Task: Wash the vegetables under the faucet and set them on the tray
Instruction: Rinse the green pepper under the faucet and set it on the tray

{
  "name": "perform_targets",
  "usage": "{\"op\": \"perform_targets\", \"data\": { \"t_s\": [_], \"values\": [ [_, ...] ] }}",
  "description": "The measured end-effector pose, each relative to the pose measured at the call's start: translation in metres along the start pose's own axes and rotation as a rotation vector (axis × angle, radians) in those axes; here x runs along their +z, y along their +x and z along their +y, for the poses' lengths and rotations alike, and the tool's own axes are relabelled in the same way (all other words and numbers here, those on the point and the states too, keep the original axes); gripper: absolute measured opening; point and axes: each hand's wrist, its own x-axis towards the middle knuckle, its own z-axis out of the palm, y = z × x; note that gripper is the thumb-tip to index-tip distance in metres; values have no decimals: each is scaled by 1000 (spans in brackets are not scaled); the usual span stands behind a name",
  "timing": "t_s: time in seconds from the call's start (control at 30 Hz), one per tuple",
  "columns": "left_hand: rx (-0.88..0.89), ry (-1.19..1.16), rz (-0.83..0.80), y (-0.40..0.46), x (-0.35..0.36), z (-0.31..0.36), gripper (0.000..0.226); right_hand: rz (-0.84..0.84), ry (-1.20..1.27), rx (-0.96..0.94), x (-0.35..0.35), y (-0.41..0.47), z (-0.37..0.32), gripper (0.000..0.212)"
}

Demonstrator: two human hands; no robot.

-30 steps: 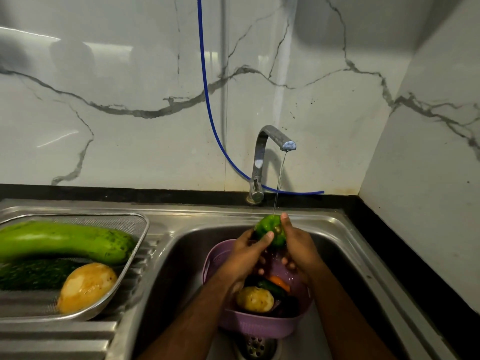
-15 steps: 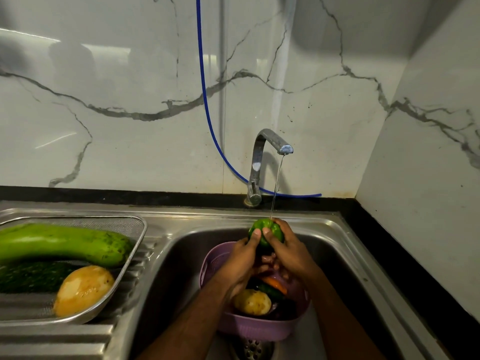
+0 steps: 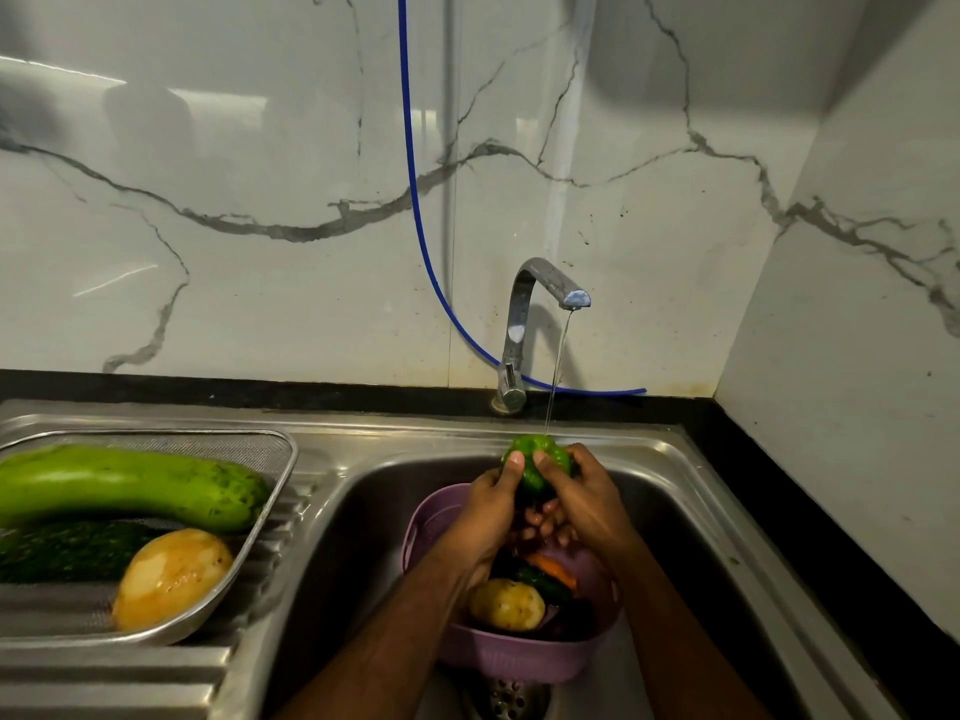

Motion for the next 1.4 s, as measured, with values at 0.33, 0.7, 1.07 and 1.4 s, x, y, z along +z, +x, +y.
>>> {"op": "perform_targets", "data": {
  "t_s": [0.33, 0.7, 1.07, 1.4],
  "values": [
    [-2, -23, 29, -3, -8, 5, 34, -128, 49, 64, 7, 9, 12, 19],
    [161, 132, -51, -1, -2, -5, 28, 154, -11, 190, 18, 9, 1, 64],
    [332, 274, 144, 0, -3, -7, 67, 24, 558, 283, 20, 2, -8, 25],
    [330, 352, 29, 3, -9, -12, 37, 65, 54, 78, 24, 0, -4, 30]
  ]
}}
